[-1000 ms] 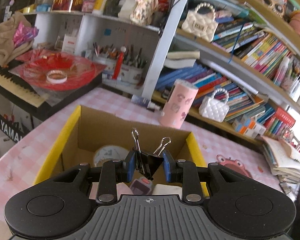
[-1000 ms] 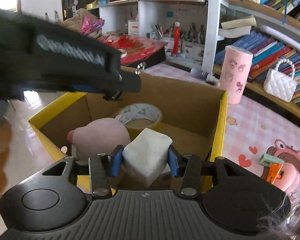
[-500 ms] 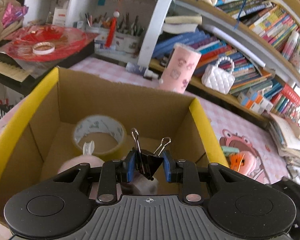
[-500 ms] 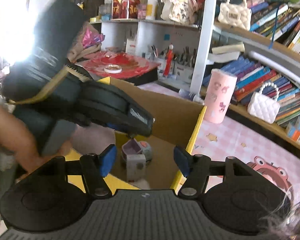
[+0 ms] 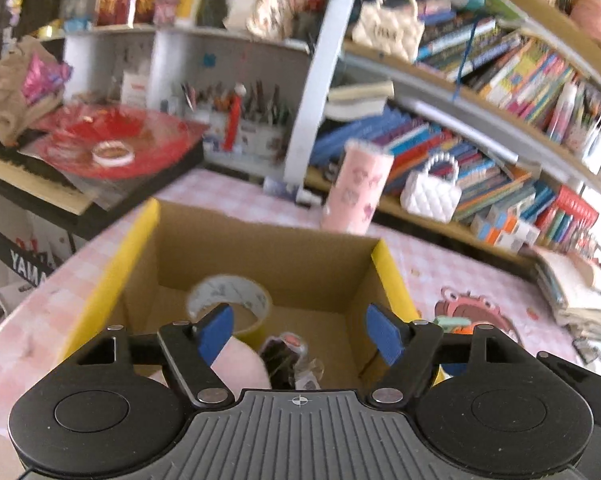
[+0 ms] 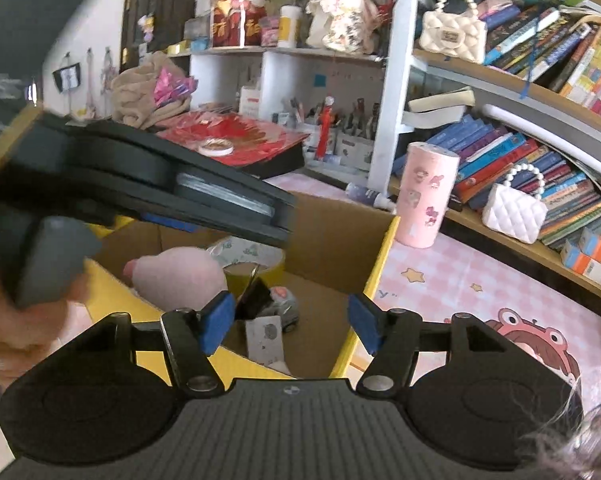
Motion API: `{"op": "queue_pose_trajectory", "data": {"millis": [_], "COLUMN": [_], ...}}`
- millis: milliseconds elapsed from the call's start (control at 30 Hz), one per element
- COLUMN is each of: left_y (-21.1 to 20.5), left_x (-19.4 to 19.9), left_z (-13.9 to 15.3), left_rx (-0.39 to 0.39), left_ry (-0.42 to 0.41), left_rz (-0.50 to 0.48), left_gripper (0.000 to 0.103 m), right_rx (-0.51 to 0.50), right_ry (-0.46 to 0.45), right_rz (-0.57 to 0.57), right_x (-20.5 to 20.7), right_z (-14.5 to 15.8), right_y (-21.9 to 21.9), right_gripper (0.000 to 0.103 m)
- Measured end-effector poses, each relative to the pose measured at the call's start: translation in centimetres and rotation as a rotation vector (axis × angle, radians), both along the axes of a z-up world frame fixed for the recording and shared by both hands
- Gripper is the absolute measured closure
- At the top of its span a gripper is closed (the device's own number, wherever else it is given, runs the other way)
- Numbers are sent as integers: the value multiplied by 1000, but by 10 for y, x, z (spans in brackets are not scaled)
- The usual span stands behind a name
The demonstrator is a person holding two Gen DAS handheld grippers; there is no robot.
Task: Organize objects
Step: 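Open both grippers to drop the clips and white block into the box, then withdraw both tools from the box toward the pink plush pig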
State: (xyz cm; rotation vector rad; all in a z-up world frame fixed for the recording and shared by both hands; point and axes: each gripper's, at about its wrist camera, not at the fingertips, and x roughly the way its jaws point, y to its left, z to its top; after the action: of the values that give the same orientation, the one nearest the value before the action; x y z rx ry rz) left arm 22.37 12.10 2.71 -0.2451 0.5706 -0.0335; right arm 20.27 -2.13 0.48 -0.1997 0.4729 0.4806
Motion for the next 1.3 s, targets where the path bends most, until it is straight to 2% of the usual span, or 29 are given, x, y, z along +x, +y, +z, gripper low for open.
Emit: {"op": "queue_pose_trajectory", "data": {"millis": [167, 300, 467, 700, 933, 1300], "left_y": [8, 14, 20, 25, 19, -6], "left_x": [-45, -74, -102, -134, -159, -178], "left_z": [12, 10, -3, -29, -44, -47], "left_rx": [59, 81, 71, 40, 29, 67], "left_ry": [-57, -54, -13, 86, 146, 155], "left_rz": [57, 89, 129, 165, 129, -2], "left_gripper": [22, 21, 21, 21, 21, 21], "right_rx": [47, 56, 43, 36, 40, 38], "right_ry": [-7, 13, 66, 172, 184, 184], "right_rz": [-49, -77, -131, -223, -248, -325], "right_x": [-15, -32, -60, -96, -126, -167], "right_z": [14, 18, 8, -19, -23, -27], "right_y": [-12, -20, -23, -19, -22, -37], "right_gripper": [42, 41, 41, 41, 36, 31]}}
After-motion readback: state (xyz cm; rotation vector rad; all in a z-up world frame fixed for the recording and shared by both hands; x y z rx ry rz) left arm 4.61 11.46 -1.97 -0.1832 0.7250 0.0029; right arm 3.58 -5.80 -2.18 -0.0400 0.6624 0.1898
